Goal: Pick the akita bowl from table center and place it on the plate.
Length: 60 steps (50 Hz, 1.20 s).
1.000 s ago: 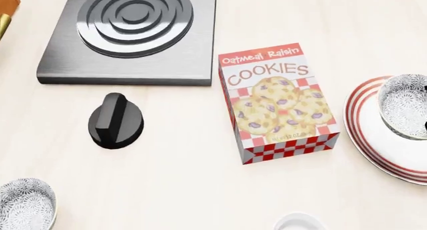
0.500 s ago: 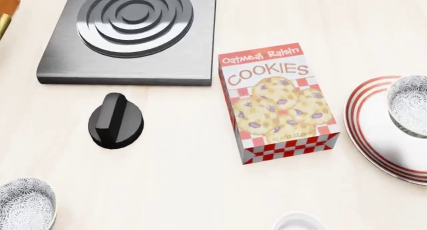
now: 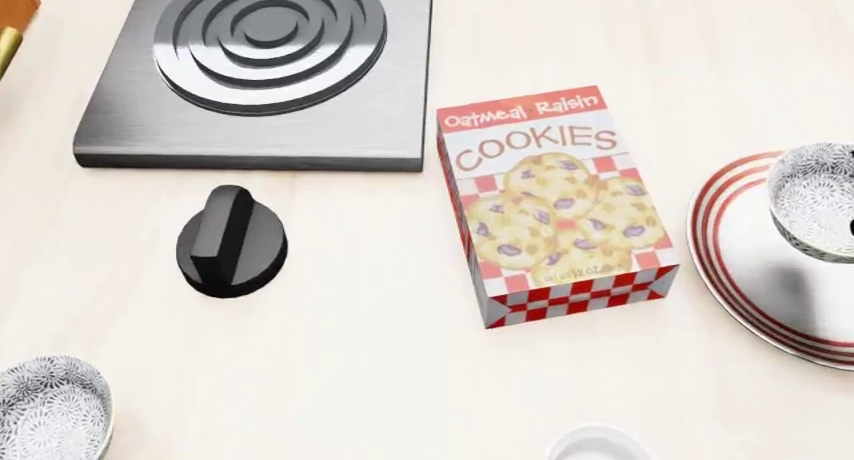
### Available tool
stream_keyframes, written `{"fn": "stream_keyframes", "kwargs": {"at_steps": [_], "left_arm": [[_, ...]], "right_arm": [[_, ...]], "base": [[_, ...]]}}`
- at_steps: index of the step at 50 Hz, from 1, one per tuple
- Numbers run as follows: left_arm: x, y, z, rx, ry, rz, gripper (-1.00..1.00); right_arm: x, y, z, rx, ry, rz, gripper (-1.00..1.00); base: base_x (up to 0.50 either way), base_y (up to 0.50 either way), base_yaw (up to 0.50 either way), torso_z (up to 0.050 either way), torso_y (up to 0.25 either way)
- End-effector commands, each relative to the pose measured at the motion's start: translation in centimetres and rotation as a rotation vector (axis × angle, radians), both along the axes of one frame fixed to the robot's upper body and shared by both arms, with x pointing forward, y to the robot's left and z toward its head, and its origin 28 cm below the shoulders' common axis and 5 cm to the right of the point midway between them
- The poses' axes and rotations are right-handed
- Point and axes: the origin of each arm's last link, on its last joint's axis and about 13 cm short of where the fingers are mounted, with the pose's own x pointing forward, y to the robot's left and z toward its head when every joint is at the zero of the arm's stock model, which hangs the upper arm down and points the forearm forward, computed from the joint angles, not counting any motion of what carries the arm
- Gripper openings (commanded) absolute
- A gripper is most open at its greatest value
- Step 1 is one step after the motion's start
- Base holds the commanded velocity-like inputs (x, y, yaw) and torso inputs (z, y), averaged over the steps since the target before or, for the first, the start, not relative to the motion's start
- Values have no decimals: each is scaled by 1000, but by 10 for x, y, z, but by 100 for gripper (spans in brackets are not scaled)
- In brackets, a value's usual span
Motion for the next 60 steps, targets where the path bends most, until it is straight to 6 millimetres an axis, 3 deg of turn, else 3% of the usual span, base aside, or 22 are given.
{"fn": "stream_keyframes", "kwargs": {"at_steps": [1,25,26,33,40,44,52,60], "left_arm": [[0,1,1,-1,-2,2,100],[1,0,2,-3,-4,-1,100],[1,0,2,-3,-4,-2,100],[0,0,3,-5,-5,0,100],[0,0,3,-5,-7,-3,100],[-1,0,3,-6,-9,-2,100],[-4,-2,5,-3,-14,-11,100],[-3,-3,7,-1,-18,-17,100]], "right_arm": [[6,0,0,13,-19,-6,-100],[5,-2,-9,10,-7,-13,-100],[5,-2,-10,7,-6,-14,100],[4,-2,-4,-10,-118,-5,100],[-21,-3,22,-52,-465,-329,100],[-40,5,42,-159,-638,-430,100],[-74,19,69,-277,-808,-445,100],[-104,33,84,-328,-825,-340,100]], "base": [[0,0,0,0,0],[0,0,0,0,1],[0,0,0,0,0],[0,0,0,0,0],[0,0,0,0,0],[0,0,0,0,0],[0,0,0,0,0],[0,0,0,0,0]]}}
